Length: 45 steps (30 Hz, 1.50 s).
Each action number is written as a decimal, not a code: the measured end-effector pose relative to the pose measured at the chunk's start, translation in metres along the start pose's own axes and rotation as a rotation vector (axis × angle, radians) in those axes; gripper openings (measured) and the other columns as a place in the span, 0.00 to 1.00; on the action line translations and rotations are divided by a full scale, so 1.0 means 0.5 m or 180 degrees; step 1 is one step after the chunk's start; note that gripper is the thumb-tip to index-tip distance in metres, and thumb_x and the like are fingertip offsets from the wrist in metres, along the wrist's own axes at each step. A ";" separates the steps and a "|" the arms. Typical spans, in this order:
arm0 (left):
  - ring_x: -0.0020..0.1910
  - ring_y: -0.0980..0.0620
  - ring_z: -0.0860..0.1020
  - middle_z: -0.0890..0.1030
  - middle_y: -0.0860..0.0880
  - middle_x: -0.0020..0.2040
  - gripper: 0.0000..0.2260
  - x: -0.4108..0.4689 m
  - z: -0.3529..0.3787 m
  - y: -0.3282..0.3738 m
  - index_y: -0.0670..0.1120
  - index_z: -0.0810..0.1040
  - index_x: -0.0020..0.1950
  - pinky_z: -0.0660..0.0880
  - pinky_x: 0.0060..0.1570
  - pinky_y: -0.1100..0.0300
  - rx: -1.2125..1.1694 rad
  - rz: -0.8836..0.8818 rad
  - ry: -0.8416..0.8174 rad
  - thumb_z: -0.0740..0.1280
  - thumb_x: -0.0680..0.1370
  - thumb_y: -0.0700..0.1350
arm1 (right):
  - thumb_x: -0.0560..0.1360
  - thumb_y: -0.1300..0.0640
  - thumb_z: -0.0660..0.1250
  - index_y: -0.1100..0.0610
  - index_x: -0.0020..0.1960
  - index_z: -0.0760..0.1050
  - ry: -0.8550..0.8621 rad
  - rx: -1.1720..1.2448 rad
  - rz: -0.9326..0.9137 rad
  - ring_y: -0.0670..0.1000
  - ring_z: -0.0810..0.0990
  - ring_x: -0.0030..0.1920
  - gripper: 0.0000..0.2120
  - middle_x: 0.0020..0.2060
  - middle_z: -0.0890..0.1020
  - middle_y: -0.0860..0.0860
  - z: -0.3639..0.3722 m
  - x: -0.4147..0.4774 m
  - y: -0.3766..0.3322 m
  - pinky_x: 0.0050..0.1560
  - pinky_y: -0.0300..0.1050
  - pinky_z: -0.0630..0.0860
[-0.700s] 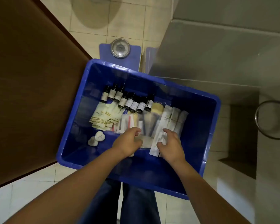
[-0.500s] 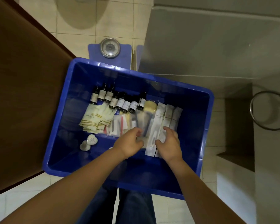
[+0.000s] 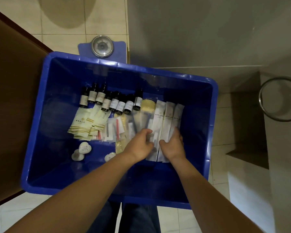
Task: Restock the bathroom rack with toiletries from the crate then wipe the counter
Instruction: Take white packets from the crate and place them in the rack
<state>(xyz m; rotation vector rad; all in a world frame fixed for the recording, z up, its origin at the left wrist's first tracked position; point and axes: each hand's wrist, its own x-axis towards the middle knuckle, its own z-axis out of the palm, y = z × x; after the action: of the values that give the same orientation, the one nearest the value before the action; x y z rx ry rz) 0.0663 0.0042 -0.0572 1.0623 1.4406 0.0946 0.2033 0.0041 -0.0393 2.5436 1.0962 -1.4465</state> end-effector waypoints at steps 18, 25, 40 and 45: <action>0.54 0.56 0.75 0.77 0.48 0.56 0.17 0.034 0.061 -0.017 0.44 0.68 0.68 0.70 0.57 0.63 -0.0756 -0.0163 0.0120 0.60 0.80 0.35 | 0.76 0.67 0.61 0.54 0.77 0.50 -0.0111 0.0756 0.0213 0.59 0.77 0.57 0.35 0.64 0.74 0.56 0.010 0.032 0.021 0.51 0.50 0.77; 0.53 0.52 0.78 0.80 0.48 0.55 0.11 0.033 0.068 -0.007 0.44 0.73 0.63 0.75 0.61 0.53 -0.1109 -0.0474 0.0035 0.62 0.81 0.43 | 0.75 0.66 0.62 0.60 0.67 0.69 -0.0167 0.0889 0.0305 0.58 0.78 0.57 0.20 0.58 0.78 0.57 0.006 0.028 0.022 0.56 0.51 0.78; 0.39 0.51 0.78 0.81 0.50 0.40 0.06 -0.011 0.022 0.012 0.46 0.80 0.49 0.73 0.40 0.59 -0.0178 -0.0125 0.0723 0.63 0.80 0.44 | 0.77 0.64 0.58 0.50 0.44 0.70 -0.0129 0.1442 -0.0059 0.48 0.77 0.33 0.10 0.39 0.82 0.54 -0.003 -0.021 0.002 0.33 0.42 0.74; 0.40 0.49 0.81 0.82 0.46 0.45 0.05 -0.059 -0.015 0.062 0.45 0.76 0.51 0.78 0.42 0.55 -0.0522 -0.0182 0.0664 0.61 0.81 0.41 | 0.79 0.60 0.58 0.52 0.53 0.72 -0.0157 0.1486 -0.0127 0.48 0.74 0.37 0.07 0.42 0.78 0.52 -0.030 -0.066 -0.029 0.35 0.41 0.71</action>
<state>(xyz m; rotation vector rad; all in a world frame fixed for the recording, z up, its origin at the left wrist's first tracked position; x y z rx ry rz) 0.0703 0.0072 -0.0139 0.8961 1.6200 0.2847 0.1952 0.0014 -0.0013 2.7625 0.8908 -1.9648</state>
